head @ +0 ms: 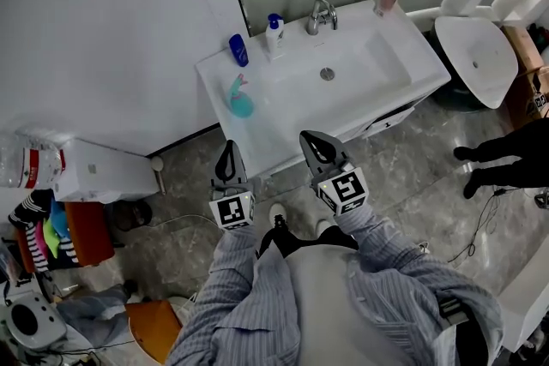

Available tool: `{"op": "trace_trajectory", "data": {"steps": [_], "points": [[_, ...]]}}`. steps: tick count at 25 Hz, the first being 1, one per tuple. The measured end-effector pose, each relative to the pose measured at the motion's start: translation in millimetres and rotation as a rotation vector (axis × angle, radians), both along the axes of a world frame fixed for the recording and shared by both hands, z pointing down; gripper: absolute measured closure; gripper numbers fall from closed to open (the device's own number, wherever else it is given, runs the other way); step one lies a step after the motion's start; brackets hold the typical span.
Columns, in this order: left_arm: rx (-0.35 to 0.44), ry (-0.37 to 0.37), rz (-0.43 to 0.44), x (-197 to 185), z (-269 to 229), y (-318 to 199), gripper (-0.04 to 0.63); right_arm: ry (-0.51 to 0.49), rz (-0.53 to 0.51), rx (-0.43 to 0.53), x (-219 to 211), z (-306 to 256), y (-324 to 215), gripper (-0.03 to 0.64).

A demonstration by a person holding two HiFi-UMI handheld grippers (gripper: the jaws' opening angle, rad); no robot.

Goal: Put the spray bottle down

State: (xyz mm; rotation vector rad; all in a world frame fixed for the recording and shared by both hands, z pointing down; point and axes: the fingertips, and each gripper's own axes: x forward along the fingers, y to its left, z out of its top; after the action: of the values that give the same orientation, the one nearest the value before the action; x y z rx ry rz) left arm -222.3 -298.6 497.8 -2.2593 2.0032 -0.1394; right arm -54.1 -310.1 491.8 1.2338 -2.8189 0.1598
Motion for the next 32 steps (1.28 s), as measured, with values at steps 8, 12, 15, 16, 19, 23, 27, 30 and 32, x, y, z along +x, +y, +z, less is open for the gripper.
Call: {"op": "trace_trajectory", "data": {"steps": [8,12,15,16,19,23,27,30,32], "points": [[0.004,0.001,-0.059,-9.5,-14.6,6.1,0.594,-0.008,0.016,0.031,0.8,-13.5,-2.3,0.601],[0.011,0.006,-0.076,-17.8,-20.3,5.6,0.594,-0.005,0.034,0.034,3.2,-14.2,-9.0,0.601],[0.014,0.006,-0.079,-20.3,-21.0,6.8,0.594,-0.002,0.052,0.025,6.3,-11.4,-12.6,0.601],[0.012,0.006,-0.079,-20.6,-20.5,7.5,0.594,-0.003,0.056,0.021,7.0,-10.5,-13.2,0.602],[0.006,0.012,-0.076,-20.4,-19.1,9.5,0.594,-0.004,0.066,0.013,8.1,-8.8,-13.9,0.603],[0.007,0.016,-0.075,-19.9,-19.6,11.8,0.594,-0.004,0.079,0.03,9.2,-11.5,-12.5,0.603],[0.012,0.02,-0.075,-19.2,-21.3,13.1,0.595,0.007,0.08,0.041,9.2,-12.6,-11.4,0.603],[0.015,0.022,-0.073,-19.6,-21.8,13.6,0.594,0.018,0.071,0.028,7.0,-8.6,-9.8,0.603],[0.015,0.025,-0.071,-19.4,-21.6,13.5,0.594,0.02,0.063,0.029,5.4,-7.3,-9.2,0.603]]}}
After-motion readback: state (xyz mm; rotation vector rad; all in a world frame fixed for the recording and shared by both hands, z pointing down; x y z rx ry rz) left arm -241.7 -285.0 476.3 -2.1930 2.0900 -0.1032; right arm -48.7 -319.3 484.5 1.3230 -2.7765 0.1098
